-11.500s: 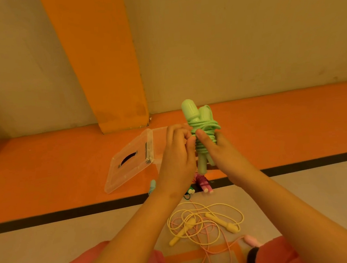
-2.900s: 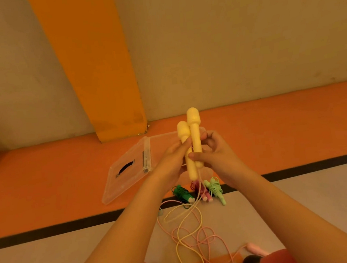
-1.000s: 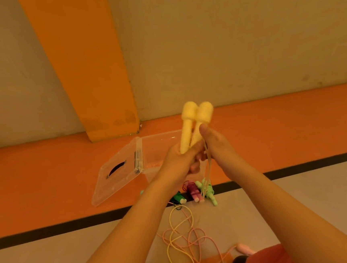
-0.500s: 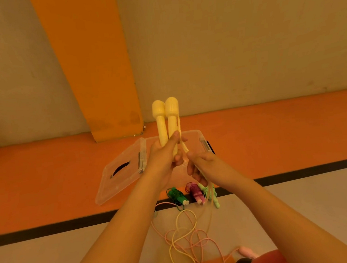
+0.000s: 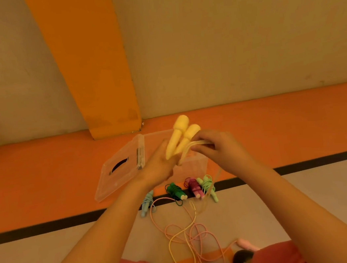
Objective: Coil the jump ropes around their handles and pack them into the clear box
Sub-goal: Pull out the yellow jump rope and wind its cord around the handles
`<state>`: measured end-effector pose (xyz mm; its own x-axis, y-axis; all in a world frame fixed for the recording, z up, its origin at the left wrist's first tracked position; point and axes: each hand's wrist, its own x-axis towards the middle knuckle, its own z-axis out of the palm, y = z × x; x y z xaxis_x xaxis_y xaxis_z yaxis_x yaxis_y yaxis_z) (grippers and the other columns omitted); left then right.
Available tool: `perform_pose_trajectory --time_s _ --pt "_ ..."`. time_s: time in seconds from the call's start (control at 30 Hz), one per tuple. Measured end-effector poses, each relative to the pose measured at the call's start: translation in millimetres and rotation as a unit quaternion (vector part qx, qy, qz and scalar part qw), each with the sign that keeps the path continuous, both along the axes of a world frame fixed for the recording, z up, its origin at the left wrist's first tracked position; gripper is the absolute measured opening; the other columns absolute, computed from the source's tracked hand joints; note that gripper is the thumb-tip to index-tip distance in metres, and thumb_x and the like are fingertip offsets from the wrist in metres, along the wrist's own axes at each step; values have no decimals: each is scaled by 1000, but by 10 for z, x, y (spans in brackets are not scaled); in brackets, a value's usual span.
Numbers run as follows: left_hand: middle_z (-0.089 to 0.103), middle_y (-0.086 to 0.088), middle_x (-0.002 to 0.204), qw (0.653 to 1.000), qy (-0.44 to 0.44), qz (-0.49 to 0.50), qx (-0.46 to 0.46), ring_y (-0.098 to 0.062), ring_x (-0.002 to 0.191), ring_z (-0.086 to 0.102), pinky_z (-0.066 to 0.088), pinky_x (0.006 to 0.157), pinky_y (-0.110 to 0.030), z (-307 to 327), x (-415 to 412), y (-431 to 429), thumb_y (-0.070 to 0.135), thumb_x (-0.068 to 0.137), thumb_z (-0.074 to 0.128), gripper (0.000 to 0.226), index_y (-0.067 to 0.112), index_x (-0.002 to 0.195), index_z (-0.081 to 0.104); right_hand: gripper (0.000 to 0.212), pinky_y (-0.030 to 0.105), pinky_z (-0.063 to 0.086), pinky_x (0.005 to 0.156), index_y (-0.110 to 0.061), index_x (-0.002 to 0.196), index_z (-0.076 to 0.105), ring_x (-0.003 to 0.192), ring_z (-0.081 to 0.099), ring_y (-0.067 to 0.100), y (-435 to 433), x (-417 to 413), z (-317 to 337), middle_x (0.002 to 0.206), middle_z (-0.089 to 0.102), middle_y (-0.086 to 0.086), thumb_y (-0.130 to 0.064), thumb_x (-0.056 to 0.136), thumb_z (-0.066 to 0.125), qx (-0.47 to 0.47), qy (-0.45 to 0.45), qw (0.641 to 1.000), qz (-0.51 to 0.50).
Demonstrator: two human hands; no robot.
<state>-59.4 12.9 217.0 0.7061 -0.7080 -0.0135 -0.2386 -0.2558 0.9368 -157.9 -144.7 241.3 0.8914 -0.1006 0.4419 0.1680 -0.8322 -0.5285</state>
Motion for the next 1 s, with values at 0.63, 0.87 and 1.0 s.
perform_pose_trajectory --time_s 0.63,0.87,1.0 --pt "63 3 83 969 -80 -202 115 0 66 57 46 63 -16 161 -355 80 16 93 60 15 18 108 58 18 10 35 62 -19 80 68 70 50 -6 -205 -133 99 79 60 -12 -22 69 82 31 29 999 1" --pt "61 -5 73 959 36 -273 61 -9 56 49 34 47 -18 272 -479 156 12 94 57 29 5 122 52 13 15 41 51 -18 71 69 57 54 5 -445 -322 154 66 65 -4 -9 80 65 372 146 915 60" --pt "58 -7 71 962 128 -240 -25 -3 42 44 28 41 -14 290 -481 105 9 94 54 26 16 119 52 20 18 47 55 -15 84 69 64 60 6 -486 -345 129 73 69 -5 -3 90 54 370 118 921 38"
